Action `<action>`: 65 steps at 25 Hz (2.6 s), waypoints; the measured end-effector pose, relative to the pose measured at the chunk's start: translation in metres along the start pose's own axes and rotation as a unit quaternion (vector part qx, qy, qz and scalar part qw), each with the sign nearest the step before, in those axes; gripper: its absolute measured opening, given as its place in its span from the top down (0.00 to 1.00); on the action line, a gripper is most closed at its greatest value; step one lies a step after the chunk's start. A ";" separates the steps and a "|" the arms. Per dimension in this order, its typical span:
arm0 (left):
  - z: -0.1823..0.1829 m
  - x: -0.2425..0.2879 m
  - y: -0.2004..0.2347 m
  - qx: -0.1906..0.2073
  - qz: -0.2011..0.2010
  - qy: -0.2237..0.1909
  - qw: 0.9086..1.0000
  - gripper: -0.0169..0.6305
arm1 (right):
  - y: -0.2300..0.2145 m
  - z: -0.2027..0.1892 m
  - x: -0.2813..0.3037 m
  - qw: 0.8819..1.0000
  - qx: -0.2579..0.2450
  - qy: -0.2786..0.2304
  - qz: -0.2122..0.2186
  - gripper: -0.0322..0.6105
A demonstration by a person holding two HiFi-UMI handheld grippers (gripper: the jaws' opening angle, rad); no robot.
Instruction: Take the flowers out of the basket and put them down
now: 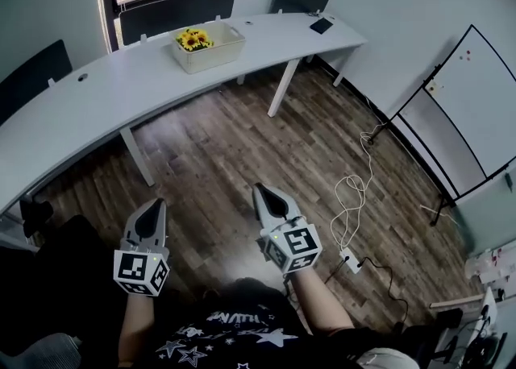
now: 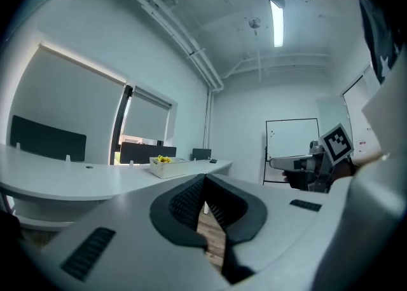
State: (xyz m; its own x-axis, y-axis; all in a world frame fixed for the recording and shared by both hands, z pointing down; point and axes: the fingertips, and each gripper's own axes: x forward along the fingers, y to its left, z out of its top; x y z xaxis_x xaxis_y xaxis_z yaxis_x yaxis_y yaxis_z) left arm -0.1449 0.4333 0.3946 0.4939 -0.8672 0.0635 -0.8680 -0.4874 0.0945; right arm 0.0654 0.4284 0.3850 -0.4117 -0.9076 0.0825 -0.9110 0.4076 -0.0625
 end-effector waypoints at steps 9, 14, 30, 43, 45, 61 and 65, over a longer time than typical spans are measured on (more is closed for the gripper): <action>-0.011 0.010 0.008 -0.004 -0.011 0.016 1.000 0.96 | -0.007 -0.008 0.006 1.000 -0.017 0.000 -0.010 0.95; -0.013 0.043 0.012 -0.002 0.000 0.020 1.000 0.96 | -0.037 -0.015 0.033 1.000 -0.001 -0.001 -0.008 0.95; 0.011 0.203 0.031 -0.017 0.050 0.022 0.998 0.96 | -0.162 0.003 0.162 0.999 0.002 0.003 0.051 0.95; 0.004 0.289 0.025 -0.016 0.076 0.045 0.996 0.96 | -0.246 -0.009 0.217 0.997 0.015 0.025 0.071 0.95; 0.003 0.297 0.031 -0.016 0.078 0.050 0.996 0.96 | -0.250 -0.013 0.226 0.997 0.019 0.029 0.070 0.95; 0.014 0.444 0.151 -0.035 0.066 0.058 0.995 0.96 | -0.295 0.010 0.374 0.999 0.005 0.026 0.028 0.95; 0.018 0.477 0.184 -0.046 0.070 0.063 0.995 0.96 | -0.307 0.020 0.417 0.999 0.014 0.023 0.018 0.95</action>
State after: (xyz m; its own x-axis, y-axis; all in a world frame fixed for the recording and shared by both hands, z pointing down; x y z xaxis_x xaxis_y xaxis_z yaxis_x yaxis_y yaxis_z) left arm -0.0695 -0.0721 0.4240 0.3760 -0.9035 0.2059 -0.9233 -0.3465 0.1657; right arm 0.1735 -0.0769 0.4187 -0.4447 -0.8868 0.1254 -0.8952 0.4355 -0.0947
